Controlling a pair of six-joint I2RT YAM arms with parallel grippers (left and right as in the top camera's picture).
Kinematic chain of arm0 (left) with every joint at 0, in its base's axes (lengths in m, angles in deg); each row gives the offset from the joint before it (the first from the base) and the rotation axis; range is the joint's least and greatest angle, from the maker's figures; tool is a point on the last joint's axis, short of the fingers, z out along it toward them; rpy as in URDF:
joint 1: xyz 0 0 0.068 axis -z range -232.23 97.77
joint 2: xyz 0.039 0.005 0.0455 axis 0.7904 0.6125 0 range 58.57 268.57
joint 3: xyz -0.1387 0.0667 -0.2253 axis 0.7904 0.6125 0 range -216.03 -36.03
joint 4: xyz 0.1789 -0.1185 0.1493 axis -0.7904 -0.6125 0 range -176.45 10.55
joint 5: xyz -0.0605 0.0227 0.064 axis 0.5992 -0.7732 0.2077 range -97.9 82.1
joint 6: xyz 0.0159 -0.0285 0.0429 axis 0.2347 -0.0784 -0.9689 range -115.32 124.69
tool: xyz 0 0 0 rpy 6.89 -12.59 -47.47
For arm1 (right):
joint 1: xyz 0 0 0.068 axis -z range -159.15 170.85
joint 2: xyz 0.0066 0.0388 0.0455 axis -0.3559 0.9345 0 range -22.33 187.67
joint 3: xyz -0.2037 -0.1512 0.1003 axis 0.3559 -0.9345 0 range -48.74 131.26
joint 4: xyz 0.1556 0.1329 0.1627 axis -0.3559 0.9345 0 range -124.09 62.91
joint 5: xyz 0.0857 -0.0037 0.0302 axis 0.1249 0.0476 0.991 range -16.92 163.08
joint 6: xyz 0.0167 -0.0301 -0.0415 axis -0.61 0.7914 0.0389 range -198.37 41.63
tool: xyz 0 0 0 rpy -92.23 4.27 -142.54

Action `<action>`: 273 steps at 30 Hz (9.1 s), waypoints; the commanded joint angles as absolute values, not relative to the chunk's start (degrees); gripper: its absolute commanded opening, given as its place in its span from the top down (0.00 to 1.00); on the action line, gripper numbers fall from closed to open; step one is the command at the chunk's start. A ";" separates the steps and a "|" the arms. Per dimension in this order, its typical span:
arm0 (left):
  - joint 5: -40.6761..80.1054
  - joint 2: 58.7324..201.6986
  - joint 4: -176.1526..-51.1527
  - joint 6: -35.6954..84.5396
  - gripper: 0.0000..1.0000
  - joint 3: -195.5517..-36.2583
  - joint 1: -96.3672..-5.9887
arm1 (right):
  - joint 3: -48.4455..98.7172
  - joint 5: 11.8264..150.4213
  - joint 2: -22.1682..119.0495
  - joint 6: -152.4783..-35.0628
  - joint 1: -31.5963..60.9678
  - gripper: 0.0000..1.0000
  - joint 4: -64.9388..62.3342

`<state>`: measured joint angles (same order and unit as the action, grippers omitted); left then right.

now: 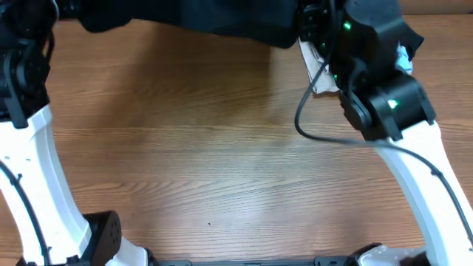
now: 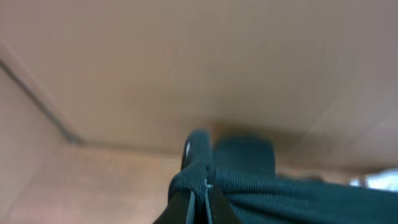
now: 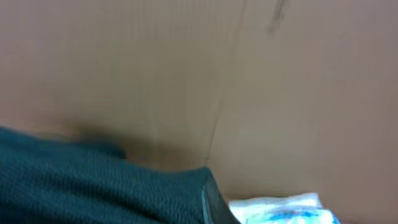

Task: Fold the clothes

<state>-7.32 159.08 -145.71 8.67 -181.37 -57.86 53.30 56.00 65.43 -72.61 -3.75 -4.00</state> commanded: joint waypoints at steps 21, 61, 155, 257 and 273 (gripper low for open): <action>-10.05 180.93 -176.26 7.19 0.96 -168.71 -59.19 | 49.47 90.10 80.23 -83.65 -7.77 0.96 36.37; 2.56 178.64 -148.72 -14.12 0.00 -143.23 -48.92 | 32.32 82.77 72.93 -92.13 -9.00 0.25 29.20; 12.50 160.91 -153.27 4.61 0.00 -156.06 -71.76 | 32.21 79.21 92.23 -112.81 -33.48 0.44 -0.74; -7.80 181.46 -118.06 15.60 0.96 -117.87 -78.49 | 41.23 84.46 78.70 -96.59 -19.23 0.17 24.32; -20.09 181.46 -136.31 30.62 0.96 -117.76 -90.99 | 41.23 77.00 78.70 -95.96 -19.20 0.12 25.26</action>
<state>-15.63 179.01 -134.80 27.86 -120.01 -86.86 40.51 80.70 78.94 -96.31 -19.27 25.24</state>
